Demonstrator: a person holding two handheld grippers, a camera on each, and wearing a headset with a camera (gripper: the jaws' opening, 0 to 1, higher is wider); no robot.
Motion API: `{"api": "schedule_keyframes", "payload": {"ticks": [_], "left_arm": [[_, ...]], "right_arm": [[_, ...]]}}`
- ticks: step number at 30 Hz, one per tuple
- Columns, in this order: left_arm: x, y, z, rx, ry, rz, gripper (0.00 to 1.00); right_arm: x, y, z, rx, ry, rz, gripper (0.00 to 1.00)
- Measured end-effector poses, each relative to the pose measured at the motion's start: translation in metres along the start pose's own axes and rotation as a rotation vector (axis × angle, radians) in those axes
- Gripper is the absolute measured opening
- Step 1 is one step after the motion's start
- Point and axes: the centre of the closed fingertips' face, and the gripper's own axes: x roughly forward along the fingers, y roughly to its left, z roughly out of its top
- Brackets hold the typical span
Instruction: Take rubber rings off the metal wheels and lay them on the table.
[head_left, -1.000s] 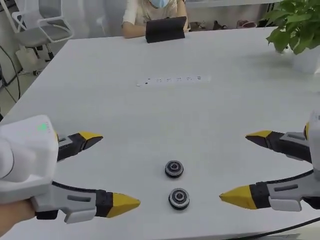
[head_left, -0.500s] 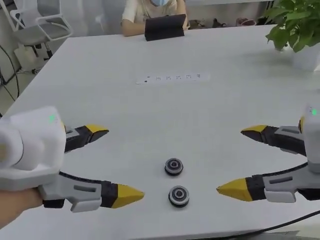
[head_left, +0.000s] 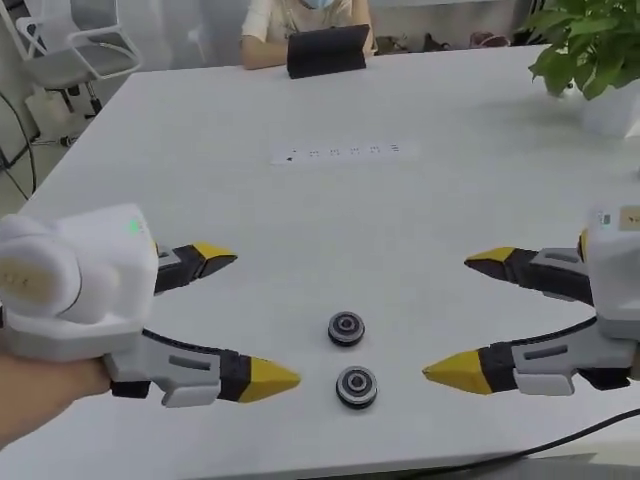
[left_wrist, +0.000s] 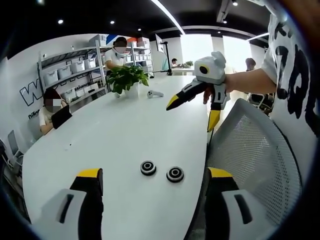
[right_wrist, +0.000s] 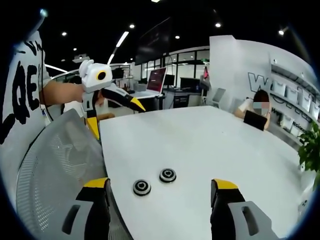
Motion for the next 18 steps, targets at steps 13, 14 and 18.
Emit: {"api": "schedule_keyframes", "payload": {"ticks": [13, 14, 18], "left_arm": [[0.015, -0.005, -0.012, -0.003, 0.026, -0.037, 0.78], [0.017, -0.005, -0.013, -0.003, 0.028, -0.040, 0.78], [0.021, -0.006, -0.014, -0.010, 0.029, -0.052, 0.77]], "right_arm": [[0.009, 0.001, -0.012, 0.004, 0.014, 0.029, 0.77], [0.010, 0.001, -0.013, 0.003, 0.015, 0.031, 0.77], [0.014, 0.002, -0.016, 0.007, 0.015, 0.038, 0.75]]}}
